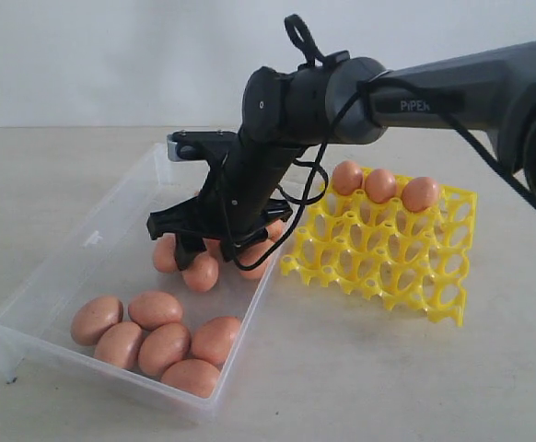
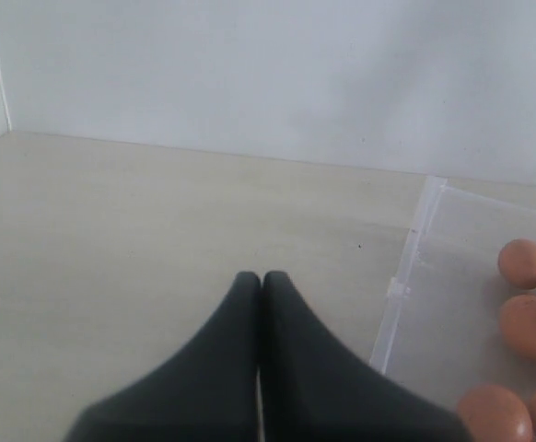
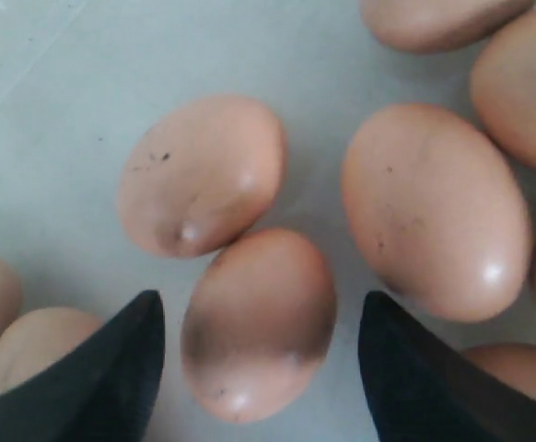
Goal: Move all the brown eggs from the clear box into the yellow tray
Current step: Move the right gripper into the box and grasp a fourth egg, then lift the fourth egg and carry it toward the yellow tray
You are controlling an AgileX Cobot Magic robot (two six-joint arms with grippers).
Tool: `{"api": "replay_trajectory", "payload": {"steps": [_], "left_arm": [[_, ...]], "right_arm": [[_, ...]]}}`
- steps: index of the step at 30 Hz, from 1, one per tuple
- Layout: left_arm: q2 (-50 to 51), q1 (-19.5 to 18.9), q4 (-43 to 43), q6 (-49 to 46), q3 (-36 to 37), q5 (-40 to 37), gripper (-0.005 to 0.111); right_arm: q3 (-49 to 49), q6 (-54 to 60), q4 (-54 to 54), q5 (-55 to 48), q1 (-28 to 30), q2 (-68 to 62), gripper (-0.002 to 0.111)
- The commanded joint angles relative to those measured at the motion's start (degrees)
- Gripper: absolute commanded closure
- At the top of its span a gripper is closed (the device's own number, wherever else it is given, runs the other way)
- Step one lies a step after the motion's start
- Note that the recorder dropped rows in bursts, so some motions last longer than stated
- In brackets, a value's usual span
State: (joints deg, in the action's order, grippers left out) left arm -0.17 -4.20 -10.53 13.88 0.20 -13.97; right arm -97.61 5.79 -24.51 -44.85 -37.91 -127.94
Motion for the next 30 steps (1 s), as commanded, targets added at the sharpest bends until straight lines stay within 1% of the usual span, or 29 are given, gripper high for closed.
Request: {"api": "replay_trajectory", "payload": {"steps": [1,10,11,13,15,16,19,22,24,26,30], "left_arm": [[0.2,0.3,0.1,-0.4,-0.2,0.4,0.111],[0.2,0.3,0.1,-0.4,-0.2,0.6,0.111],[0.2,0.3,0.1,-0.4,-0.2,0.6,0.111],[0.2,0.3,0.1,-0.4,-0.2,0.6,0.111],[0.2,0.3,0.1,-0.4,-0.2,0.6,0.111],[0.2,0.3,0.1,-0.4,-0.2,0.6,0.111],[0.2,0.3,0.1,-0.4,-0.2,0.6,0.111],[0.2,0.3,0.1,-0.4,-0.2,0.4,0.111],[0.2,0.3,0.1,-0.4,-0.2,0.4,0.111],[0.2,0.3,0.1,-0.4,-0.2,0.4,0.111],[0.2,0.3,0.1,-0.4,-0.2,0.4,0.111]], "right_arm": [[-0.3,-1.4,0.3,3.8,0.1,-1.2,0.049],[-0.3,-1.7,0.1,2.6,0.1,-3.6,0.05],[-0.3,-1.9,0.1,2.6,0.1,-3.6,0.053],[-0.3,-1.9,-0.2,2.3,0.1,-3.6,0.066],[-0.3,-0.6,-0.9,1.8,0.1,-3.6,0.075],[-0.3,-0.1,-1.3,1.4,0.1,-3.6,0.078],[-0.3,3.6,-2.6,0.5,0.1,-3.5,0.079],[-0.3,4.2,-2.8,0.4,0.1,-3.1,0.08],[-0.3,4.2,-2.8,0.6,0.1,-2.6,0.089],[-0.3,5.5,-2.8,1.3,0.1,-1.5,0.108],[-0.3,7.4,-3.1,4.9,0.1,1.1,0.108]]}}
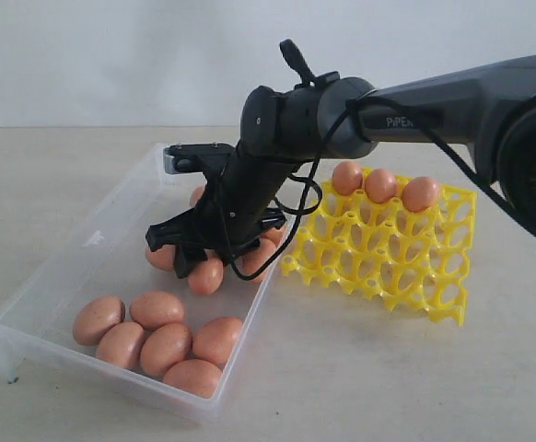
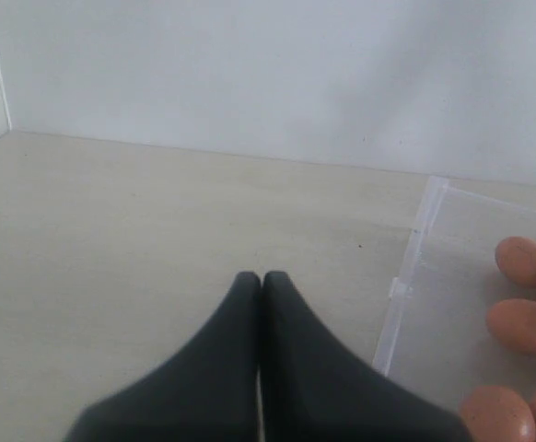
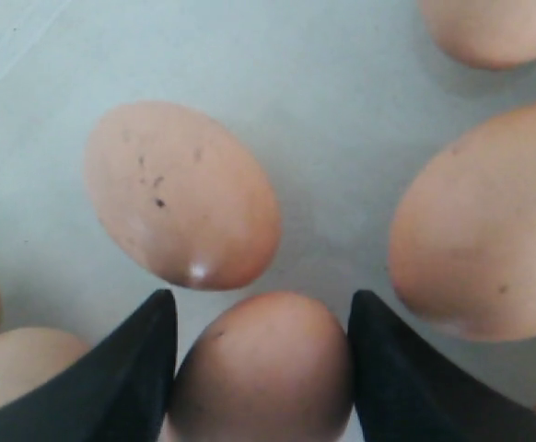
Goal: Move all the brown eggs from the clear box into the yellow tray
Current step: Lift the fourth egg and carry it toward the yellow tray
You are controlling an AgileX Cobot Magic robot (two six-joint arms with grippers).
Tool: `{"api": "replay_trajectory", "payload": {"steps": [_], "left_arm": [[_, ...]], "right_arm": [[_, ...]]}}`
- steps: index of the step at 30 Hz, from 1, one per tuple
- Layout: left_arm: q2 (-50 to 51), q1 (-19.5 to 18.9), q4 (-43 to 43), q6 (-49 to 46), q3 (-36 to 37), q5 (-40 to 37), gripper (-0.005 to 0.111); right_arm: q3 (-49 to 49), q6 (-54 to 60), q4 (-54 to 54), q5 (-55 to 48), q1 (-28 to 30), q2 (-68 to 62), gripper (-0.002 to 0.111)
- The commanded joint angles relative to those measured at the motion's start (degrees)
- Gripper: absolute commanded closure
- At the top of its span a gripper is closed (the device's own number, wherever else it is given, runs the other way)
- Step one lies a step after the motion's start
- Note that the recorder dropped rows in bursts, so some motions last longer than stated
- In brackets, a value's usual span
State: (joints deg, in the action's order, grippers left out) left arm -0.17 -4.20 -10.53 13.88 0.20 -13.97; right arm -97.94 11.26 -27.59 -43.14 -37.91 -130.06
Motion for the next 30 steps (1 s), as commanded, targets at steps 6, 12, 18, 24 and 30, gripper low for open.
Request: {"api": "replay_trajectory", "payload": {"steps": [6,12,18,24,30], "left_arm": [[0.2,0.3,0.1,-0.4,-0.2,0.4,0.111],[0.2,0.3,0.1,-0.4,-0.2,0.6,0.111],[0.2,0.3,0.1,-0.4,-0.2,0.6,0.111],[0.2,0.3,0.1,-0.4,-0.2,0.5,0.111],[0.2,0.3,0.1,-0.4,-0.2,0.5,0.111]], "right_arm": [[0.0,1.8,-0.4,6.5,0.1,7.6,0.108],[2.8,-3.2,-0.4,9.9,-0.4,11.3,0.108],[18.7,-2.1,-0.3,33.5,-2.9,20.1,0.108],[37.3,4.4,-0.3,53.3,-4.4,31.5,0.108],[53.2,4.3,-10.6,75.9,0.8,40.5,0.108]]}}
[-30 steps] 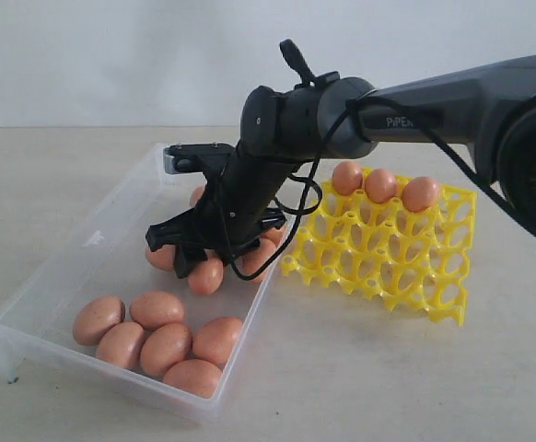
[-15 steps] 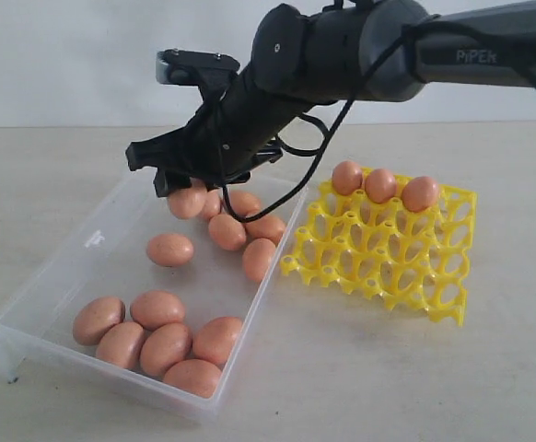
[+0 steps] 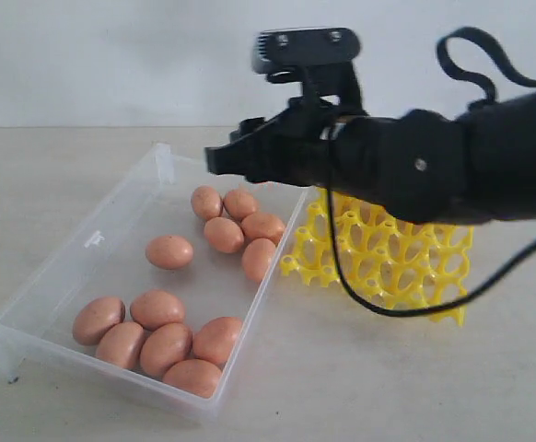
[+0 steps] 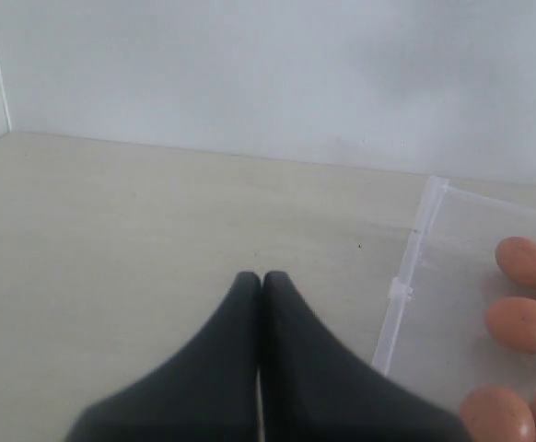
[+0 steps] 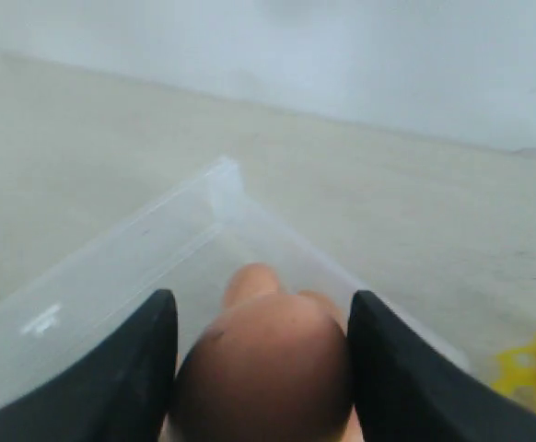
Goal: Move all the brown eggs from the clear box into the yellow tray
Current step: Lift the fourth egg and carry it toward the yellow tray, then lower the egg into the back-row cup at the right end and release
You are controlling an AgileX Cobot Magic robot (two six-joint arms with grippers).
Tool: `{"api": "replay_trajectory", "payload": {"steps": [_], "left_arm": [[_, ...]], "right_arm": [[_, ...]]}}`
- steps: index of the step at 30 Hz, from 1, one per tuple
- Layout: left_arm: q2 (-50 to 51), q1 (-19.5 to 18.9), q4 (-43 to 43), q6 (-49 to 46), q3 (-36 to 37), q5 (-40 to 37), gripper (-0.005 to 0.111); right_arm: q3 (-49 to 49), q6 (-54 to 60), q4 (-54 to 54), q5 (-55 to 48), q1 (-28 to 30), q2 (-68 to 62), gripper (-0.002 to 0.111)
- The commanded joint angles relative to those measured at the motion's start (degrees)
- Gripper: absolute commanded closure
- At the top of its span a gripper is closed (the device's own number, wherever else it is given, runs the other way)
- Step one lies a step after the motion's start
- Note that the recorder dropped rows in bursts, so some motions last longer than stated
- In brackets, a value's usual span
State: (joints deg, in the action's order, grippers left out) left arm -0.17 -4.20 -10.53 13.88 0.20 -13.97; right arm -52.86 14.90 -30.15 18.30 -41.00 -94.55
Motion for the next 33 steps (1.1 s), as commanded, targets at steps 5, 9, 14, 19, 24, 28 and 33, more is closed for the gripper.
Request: {"api": "replay_trajectory", "payload": {"steps": [5,9,14,19,24,28,33], "left_arm": [[0.2,0.3,0.1,-0.4,-0.2,0.5,0.111],[0.2,0.3,0.1,-0.4,-0.2,0.6,0.111],[0.2,0.3,0.1,-0.4,-0.2,0.6,0.111],[0.2,0.3,0.1,-0.4,-0.2,0.6,0.111],[0.2,0.3,0.1,-0.4,-0.2,0.6,0.111],[0.2,0.3,0.1,-0.4,-0.2,0.6,0.111],[0.2,0.3,0.1,-0.4,-0.2,0.6,0.111]], "right_arm": [[14.2,-3.2,-2.0,14.7,16.9,10.3,0.109],[12.6,-34.2,42.5,6.2,32.3,10.4,0.109],[6.3,-87.9,100.3,34.7,54.7,5.2,0.109],[4.9,-94.8,110.2,47.2,62.0,-1.2,0.109],[4.9,-95.5,117.3,42.4,59.6,-4.3,0.109],[4.9,-93.8,117.0,35.6,56.5,-5.4,0.109],[4.9,-86.3,111.9,25.7,54.3,-5.4,0.109]]}}
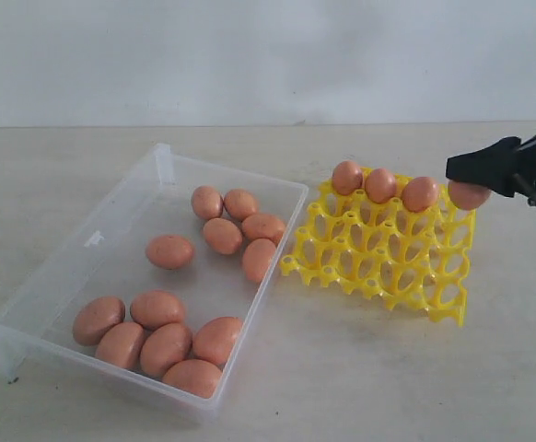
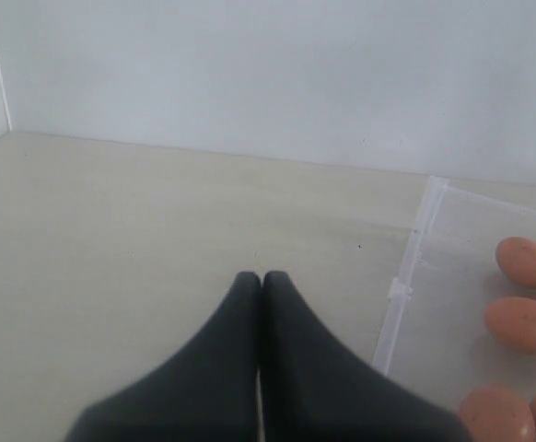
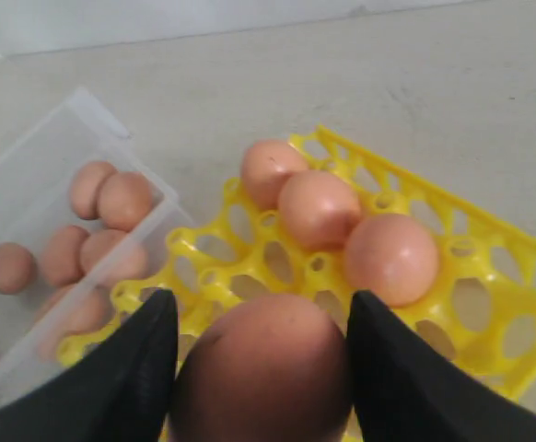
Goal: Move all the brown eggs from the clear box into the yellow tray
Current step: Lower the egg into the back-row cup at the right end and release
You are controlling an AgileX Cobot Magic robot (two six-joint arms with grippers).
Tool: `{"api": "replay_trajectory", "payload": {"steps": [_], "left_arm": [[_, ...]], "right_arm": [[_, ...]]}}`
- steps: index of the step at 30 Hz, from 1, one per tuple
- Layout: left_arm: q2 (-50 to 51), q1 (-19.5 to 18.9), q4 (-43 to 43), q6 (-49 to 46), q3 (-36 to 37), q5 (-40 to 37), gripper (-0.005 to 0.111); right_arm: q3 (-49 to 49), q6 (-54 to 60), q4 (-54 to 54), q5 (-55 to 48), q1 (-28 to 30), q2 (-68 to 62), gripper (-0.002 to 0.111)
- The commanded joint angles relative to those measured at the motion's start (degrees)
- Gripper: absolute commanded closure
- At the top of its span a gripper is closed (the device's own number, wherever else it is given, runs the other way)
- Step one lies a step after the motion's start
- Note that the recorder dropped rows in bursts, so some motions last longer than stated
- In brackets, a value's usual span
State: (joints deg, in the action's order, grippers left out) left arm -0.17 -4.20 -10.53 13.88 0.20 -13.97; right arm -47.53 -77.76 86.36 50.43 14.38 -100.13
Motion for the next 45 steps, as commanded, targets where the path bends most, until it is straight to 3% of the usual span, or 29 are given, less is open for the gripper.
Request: {"api": "replay_trajectory", "payload": {"steps": [1,8,13,25,45], "left_arm": [[0.2,0.3,0.1,-0.4,-0.2,0.6,0.111],[0.2,0.3,0.1,-0.4,-0.2,0.6,0.111],[0.2,0.3,0.1,-0.4,-0.2,0.6,0.111],[0.2,0.3,0.1,-0.4,-0.2,0.6,0.111],[0.2,0.3,0.1,-0.4,-0.2,0.6,0.111]], "right_arm": [[-0.4,8.8,-6.3,-7.5,-1.4,0.1,0.109],[-0.6,25.0,-13.8,-7.5,-4.9,-2.9,0.109],[-0.6,28.9,-14.2,-8.5,-5.9,-4.8,0.109],[-0.6,43.2,-31.7,-8.6,-5.9,-9.9,0.109],[-0.6,51.2,-39.4,-5.7,-5.7,-13.7,0.109]]}}
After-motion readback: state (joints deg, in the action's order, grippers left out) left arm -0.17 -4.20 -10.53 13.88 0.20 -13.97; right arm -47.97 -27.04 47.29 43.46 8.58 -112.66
